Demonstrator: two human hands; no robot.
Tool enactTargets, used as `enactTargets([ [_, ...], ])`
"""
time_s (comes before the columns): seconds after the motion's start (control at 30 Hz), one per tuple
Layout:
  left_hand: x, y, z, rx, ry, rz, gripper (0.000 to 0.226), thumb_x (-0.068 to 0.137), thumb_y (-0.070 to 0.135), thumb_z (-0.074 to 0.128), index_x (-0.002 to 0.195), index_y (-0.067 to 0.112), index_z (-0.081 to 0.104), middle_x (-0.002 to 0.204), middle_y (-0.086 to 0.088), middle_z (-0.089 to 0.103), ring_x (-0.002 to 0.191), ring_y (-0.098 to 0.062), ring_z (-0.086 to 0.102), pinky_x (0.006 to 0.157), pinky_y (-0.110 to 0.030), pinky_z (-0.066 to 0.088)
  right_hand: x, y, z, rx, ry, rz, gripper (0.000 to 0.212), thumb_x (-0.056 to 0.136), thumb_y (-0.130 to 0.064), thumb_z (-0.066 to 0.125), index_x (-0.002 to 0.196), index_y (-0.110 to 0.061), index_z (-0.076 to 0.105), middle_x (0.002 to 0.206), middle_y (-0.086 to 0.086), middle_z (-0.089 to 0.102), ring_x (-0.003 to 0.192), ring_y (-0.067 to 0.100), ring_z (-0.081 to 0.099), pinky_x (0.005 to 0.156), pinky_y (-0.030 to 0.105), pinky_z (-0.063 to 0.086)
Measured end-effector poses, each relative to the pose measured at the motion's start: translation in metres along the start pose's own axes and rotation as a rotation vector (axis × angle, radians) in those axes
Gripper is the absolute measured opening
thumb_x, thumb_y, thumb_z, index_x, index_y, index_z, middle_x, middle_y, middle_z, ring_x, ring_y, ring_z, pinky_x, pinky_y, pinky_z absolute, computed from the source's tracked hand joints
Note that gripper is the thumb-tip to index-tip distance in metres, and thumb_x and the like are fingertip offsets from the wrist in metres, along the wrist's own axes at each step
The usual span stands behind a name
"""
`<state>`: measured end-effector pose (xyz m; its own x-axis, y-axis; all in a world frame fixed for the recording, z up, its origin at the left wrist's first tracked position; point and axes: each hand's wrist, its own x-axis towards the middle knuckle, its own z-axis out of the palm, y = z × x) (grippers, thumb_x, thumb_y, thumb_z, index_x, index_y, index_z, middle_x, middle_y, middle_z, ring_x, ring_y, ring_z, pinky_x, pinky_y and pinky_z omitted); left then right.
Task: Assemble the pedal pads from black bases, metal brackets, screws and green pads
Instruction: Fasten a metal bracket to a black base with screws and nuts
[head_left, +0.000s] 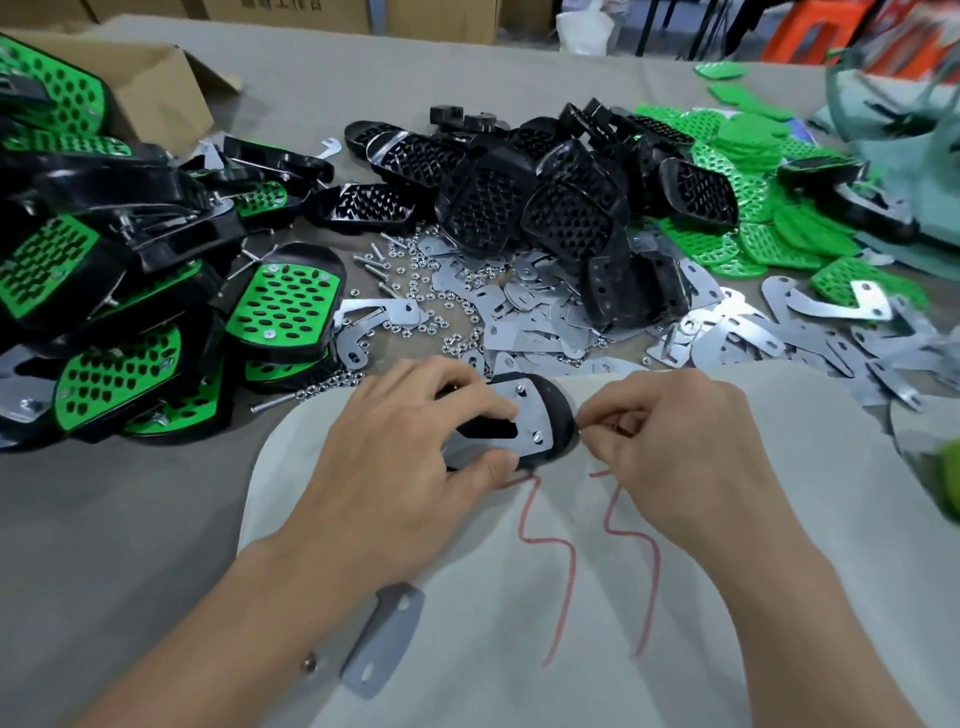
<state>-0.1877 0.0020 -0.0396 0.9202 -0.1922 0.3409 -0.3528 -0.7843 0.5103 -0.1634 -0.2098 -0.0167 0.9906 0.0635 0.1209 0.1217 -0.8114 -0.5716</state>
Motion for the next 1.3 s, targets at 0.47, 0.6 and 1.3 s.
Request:
enactTargets([
  [0.47,0.000,-0.004,0.000,-0.043,-0.009,-0.024,0.034,0.078,0.057,0.063,0.107,0.041,0.073,0.111,0.022,0.058,0.107,-0.007,0.051,0.090,-0.023,0.034,-0.005,0.004,0.001,0.074,0.051,0.048,0.024,0.067,-0.019,0.084,0.060,-0.038,0.071,0.054,-0.021,0.063,0.061,0.001,0.062,0.060,0.019,0.051],
  [0.6,0.001,-0.005,0.001,-0.062,-0.007,-0.031,0.035,0.077,0.057,0.064,0.107,0.042,0.073,0.110,0.023,0.057,0.107,-0.007,0.052,0.090,-0.026,0.037,0.002,-0.005,-0.006,0.293,0.157,-0.008,0.025,0.070,-0.016,0.081,0.073,-0.040,0.076,0.059,-0.020,0.069,0.057,-0.001,0.066,0.059,0.019,0.054],
  [1.3,0.004,-0.004,0.000,-0.063,-0.017,-0.031,0.032,0.071,0.050,0.076,0.101,0.039,0.072,0.107,0.020,0.059,0.102,-0.008,0.052,0.083,-0.026,0.037,0.025,-0.025,0.014,0.097,0.028,-0.239,0.007,0.073,-0.024,0.079,0.072,-0.024,0.072,0.057,-0.007,0.061,0.058,0.014,0.056,0.054,0.027,0.046],
])
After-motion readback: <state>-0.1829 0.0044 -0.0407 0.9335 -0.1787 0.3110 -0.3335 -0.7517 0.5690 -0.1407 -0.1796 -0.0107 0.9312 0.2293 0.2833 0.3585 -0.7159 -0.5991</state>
